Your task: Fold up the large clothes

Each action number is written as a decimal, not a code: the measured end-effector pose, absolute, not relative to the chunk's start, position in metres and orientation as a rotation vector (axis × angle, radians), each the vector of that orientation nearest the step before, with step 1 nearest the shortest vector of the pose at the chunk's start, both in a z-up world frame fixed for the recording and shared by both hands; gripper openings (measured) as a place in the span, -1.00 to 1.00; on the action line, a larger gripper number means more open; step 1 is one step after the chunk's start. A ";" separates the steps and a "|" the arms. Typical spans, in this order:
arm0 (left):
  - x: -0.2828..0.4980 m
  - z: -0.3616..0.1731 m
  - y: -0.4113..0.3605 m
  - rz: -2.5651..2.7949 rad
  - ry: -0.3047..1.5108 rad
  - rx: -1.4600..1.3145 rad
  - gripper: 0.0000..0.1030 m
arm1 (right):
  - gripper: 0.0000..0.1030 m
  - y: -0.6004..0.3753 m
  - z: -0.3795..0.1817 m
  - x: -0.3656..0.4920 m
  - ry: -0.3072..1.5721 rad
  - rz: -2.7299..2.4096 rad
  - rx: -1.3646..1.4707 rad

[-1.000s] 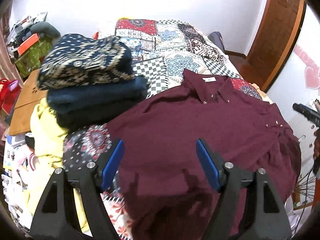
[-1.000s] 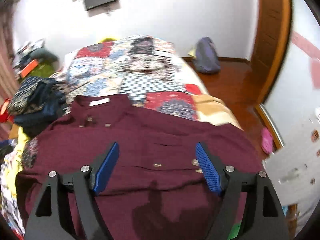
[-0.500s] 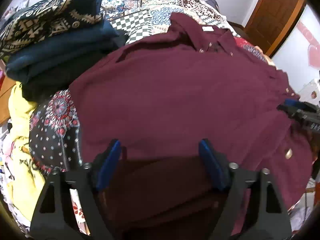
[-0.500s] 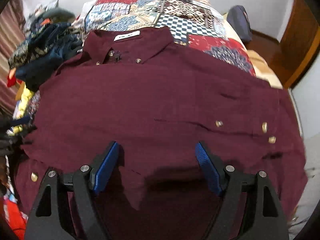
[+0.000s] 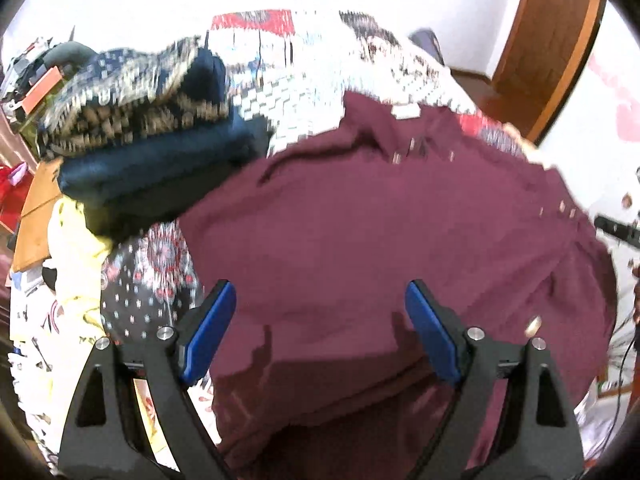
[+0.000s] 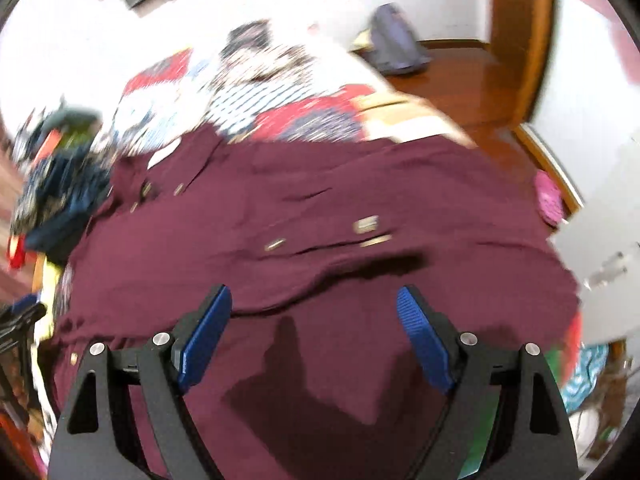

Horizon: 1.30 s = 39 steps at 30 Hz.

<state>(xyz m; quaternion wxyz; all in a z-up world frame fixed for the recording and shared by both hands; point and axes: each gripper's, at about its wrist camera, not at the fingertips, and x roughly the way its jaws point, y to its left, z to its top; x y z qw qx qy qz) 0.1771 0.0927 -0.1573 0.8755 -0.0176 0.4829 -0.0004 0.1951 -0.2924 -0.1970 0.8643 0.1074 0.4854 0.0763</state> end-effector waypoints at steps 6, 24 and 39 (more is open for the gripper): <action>0.210 -0.139 0.065 -0.024 0.948 -0.054 0.69 | 0.60 -0.373 -0.200 0.191 0.972 -0.019 0.376; 0.259 -0.181 -0.028 -0.176 1.039 -0.026 0.69 | 0.65 -0.495 -0.302 0.200 1.060 -0.292 0.848; 0.258 -0.177 -0.029 -0.153 1.005 0.013 0.69 | -0.83 -0.486 -0.236 0.232 0.895 -0.350 0.650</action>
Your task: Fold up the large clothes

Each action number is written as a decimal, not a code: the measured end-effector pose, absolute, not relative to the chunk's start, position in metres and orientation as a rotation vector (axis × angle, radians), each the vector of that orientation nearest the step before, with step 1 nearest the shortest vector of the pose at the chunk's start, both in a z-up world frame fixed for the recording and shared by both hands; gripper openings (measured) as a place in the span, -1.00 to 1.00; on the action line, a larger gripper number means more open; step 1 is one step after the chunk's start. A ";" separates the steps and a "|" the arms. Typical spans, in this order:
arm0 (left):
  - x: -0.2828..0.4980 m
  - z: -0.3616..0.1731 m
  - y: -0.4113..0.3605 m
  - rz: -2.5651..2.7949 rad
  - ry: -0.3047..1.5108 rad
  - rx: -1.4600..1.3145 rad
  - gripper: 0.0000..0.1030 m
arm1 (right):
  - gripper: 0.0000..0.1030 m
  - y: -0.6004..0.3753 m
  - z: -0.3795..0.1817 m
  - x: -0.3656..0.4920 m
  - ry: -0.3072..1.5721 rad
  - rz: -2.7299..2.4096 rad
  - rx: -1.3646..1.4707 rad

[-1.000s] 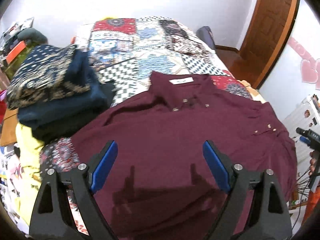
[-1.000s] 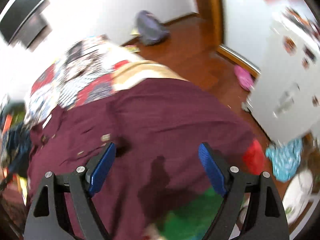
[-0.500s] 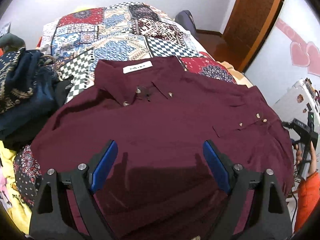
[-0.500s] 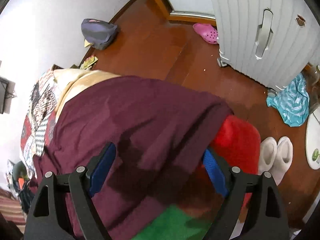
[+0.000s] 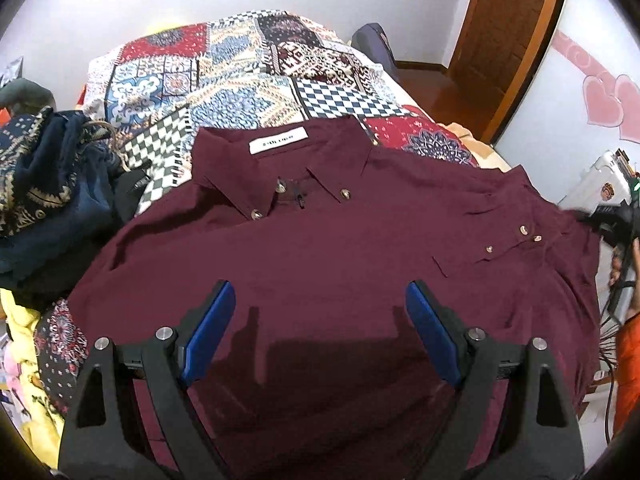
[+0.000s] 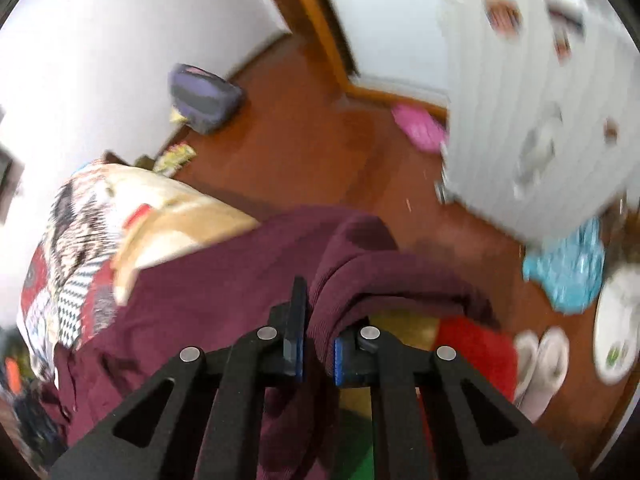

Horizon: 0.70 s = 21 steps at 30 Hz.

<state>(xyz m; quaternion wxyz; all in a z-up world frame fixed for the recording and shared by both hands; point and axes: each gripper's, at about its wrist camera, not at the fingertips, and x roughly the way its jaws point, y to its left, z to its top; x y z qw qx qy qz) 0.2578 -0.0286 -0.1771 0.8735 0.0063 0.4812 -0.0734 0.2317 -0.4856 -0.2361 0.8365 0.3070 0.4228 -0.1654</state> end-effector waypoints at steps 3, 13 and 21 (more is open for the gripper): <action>0.254 -0.171 -0.025 -0.148 0.985 0.020 0.69 | -0.83 -0.463 -0.187 0.232 0.787 -0.279 0.568; 0.235 -0.150 -0.012 -0.152 0.917 0.021 0.69 | -0.83 -0.327 -0.092 0.231 0.634 0.177 0.344; 0.222 -0.151 -0.002 -0.155 0.913 0.034 0.69 | -0.79 -0.216 -0.195 0.237 1.004 0.369 0.159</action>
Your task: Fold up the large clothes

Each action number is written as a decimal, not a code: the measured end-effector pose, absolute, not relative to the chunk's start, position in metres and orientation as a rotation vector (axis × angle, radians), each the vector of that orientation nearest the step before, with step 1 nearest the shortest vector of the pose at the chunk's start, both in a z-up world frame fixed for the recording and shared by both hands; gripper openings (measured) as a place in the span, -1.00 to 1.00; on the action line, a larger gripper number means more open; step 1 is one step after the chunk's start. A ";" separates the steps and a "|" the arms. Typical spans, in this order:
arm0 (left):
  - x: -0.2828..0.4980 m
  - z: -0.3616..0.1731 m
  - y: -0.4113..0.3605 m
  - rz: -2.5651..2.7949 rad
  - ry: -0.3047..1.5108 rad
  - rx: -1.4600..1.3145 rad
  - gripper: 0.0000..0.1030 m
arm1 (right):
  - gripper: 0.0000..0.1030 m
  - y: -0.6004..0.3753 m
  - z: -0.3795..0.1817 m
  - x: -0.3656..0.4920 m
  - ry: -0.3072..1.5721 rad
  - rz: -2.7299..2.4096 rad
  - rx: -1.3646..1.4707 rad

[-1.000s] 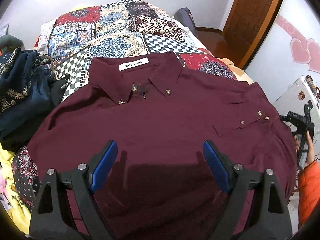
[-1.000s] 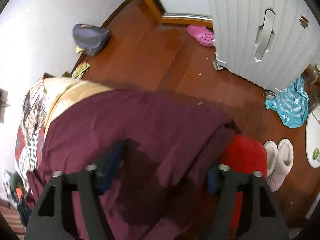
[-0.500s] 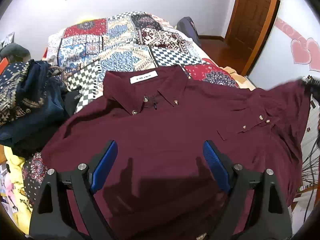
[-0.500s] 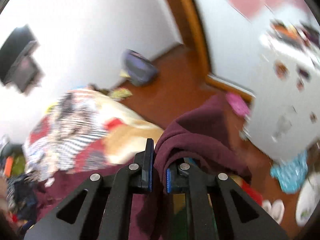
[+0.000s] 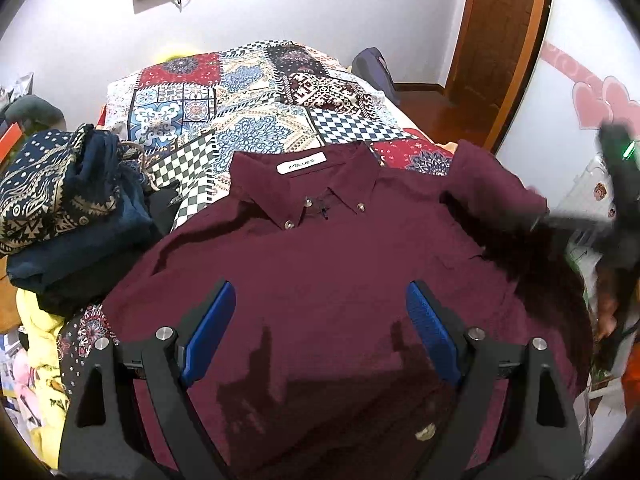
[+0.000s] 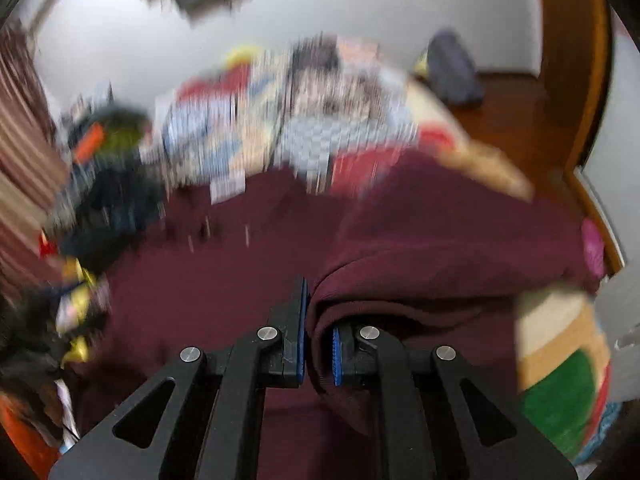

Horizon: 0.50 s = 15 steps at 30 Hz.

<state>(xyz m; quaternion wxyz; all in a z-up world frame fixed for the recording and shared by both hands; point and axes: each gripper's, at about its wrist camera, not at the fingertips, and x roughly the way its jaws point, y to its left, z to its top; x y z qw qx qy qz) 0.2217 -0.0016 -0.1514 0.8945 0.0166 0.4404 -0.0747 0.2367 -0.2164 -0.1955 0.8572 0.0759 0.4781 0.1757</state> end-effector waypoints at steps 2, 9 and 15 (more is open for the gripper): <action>0.219 -0.154 0.002 -0.159 0.917 0.026 0.69 | -0.76 -0.203 -0.215 0.235 1.072 0.349 0.122; 0.217 -0.161 0.006 -0.156 0.933 0.021 0.69 | 0.22 -0.231 -0.202 0.218 1.126 0.328 0.122; 0.223 -0.157 0.000 -0.164 0.922 0.008 0.69 | 0.34 -0.267 -0.169 0.206 0.995 0.279 0.182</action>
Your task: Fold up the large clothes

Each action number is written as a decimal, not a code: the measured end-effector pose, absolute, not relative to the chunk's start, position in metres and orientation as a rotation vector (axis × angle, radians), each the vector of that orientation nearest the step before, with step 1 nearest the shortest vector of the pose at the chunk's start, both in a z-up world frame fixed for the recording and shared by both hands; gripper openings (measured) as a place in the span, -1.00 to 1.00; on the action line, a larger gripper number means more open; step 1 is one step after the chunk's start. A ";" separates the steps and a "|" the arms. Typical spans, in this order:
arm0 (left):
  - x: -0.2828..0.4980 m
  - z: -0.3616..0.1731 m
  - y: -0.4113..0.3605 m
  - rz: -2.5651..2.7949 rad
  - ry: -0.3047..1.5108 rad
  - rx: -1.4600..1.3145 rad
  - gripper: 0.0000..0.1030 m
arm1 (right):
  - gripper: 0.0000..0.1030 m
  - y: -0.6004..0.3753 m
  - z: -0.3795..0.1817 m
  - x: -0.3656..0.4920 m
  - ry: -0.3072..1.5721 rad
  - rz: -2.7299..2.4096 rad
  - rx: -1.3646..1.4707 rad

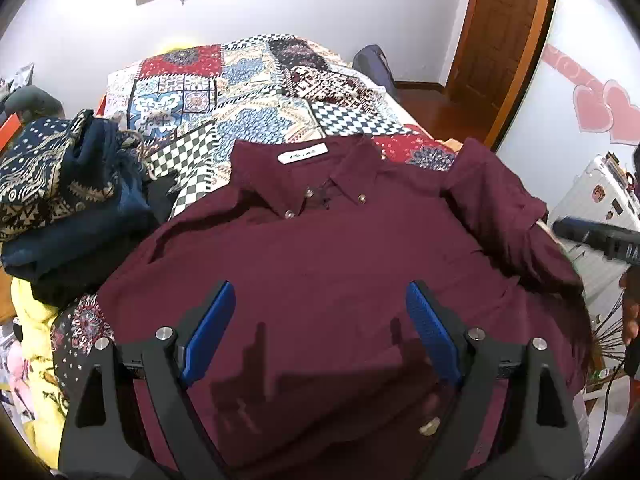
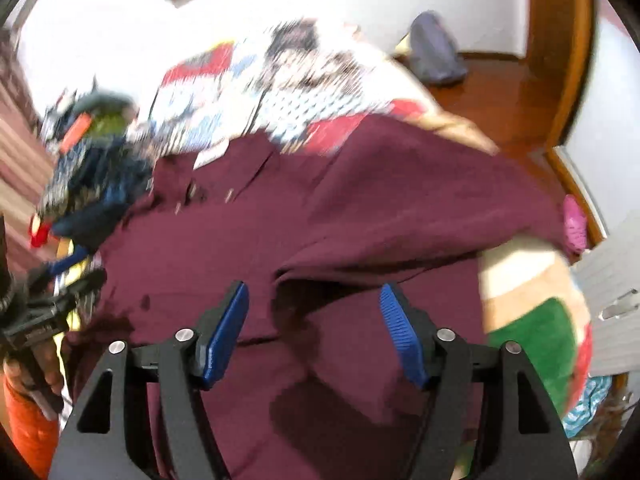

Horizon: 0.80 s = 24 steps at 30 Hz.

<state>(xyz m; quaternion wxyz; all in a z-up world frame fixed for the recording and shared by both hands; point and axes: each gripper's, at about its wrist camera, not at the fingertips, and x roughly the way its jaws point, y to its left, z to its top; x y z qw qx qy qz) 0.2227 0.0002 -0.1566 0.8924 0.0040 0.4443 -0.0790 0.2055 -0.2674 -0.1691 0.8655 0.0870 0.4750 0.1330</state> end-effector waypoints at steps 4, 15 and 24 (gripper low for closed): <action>0.228 -0.152 -0.007 -0.191 0.917 -0.018 0.69 | 0.47 -0.320 -0.161 0.214 0.914 0.106 0.285; 0.240 -0.157 -0.018 -0.192 0.945 -0.007 0.69 | 0.47 -0.416 -0.237 0.263 0.986 -0.073 0.787; 0.251 -0.167 -0.017 -0.149 0.972 0.007 0.69 | 0.07 -0.418 -0.268 0.302 1.030 -0.074 0.849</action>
